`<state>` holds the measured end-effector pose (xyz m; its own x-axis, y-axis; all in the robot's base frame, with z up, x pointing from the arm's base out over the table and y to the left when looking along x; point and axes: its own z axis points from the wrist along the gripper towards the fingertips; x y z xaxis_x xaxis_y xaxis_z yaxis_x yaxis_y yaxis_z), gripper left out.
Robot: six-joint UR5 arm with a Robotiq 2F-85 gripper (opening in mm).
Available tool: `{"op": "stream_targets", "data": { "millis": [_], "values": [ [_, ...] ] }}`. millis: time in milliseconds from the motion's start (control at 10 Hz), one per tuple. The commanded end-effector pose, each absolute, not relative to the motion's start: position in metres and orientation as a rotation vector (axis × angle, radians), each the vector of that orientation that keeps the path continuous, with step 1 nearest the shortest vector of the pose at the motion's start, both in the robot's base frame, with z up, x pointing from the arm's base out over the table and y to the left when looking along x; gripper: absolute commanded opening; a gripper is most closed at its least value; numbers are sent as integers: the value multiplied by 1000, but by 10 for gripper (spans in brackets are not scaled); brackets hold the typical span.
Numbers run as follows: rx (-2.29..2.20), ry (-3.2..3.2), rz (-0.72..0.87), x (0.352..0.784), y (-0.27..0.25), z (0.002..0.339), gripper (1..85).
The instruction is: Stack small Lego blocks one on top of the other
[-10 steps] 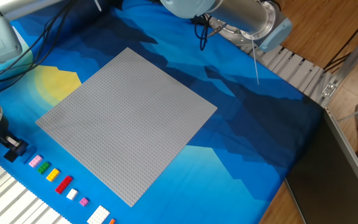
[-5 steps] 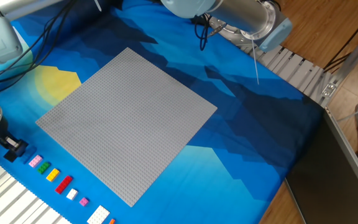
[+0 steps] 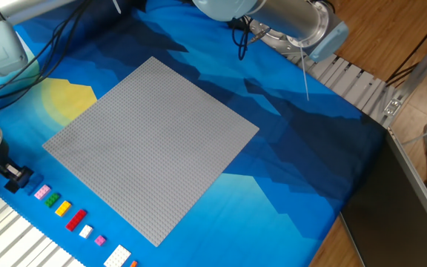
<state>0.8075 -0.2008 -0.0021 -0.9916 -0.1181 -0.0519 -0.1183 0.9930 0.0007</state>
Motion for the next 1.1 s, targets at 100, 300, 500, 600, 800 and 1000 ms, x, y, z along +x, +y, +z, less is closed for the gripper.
{"op": "stream_targets", "data": {
  "millis": [100, 300, 500, 600, 800, 1000],
  "values": [
    [-176, 3076, 15, 811, -201, -3, 407],
    [-176, 3074, 15, 811, -201, -3, 403],
    [-176, 3075, 10, 810, -202, -2, 380],
    [-177, 3076, 1, 809, -203, -1, 373],
    [-177, 3077, -9, 809, -205, -1, 357],
    [-175, 3075, -13, 809, -205, 0, 347]
  ]
}}
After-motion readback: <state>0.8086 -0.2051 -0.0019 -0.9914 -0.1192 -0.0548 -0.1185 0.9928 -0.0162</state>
